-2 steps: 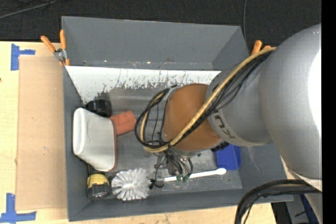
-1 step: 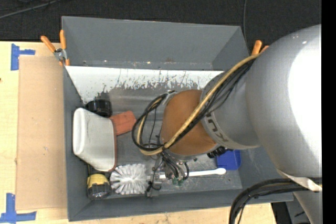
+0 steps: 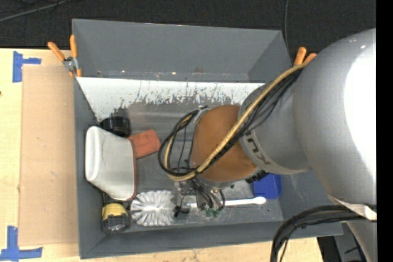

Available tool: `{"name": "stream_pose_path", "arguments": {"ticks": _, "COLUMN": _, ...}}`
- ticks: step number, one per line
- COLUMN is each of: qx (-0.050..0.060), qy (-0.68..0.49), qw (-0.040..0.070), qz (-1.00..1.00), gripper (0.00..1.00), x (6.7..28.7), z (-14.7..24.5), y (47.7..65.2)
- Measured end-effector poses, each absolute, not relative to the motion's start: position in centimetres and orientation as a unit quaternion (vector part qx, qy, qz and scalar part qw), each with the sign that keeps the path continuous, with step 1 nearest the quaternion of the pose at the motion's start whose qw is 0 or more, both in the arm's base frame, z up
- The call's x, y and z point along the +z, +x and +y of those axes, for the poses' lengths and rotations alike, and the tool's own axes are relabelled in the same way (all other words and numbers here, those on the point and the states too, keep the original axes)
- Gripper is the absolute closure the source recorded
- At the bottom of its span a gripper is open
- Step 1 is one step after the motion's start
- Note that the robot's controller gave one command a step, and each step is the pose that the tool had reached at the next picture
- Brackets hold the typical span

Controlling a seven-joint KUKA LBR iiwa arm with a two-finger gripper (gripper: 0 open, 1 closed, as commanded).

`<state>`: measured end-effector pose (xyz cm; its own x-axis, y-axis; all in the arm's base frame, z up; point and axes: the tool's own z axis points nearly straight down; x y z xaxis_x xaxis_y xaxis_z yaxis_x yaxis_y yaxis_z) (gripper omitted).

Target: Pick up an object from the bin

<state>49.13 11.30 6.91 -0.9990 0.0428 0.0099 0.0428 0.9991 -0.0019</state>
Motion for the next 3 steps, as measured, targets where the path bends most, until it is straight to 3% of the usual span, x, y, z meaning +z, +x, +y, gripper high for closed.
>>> {"name": "stream_pose_path", "arguments": {"ticks": 3, "qx": 0.001, "qy": -0.022, "qw": 0.007, "qz": -1.000, "gripper": 1.00, "x": 7.29, "z": 11.23, "y": 48.71}}
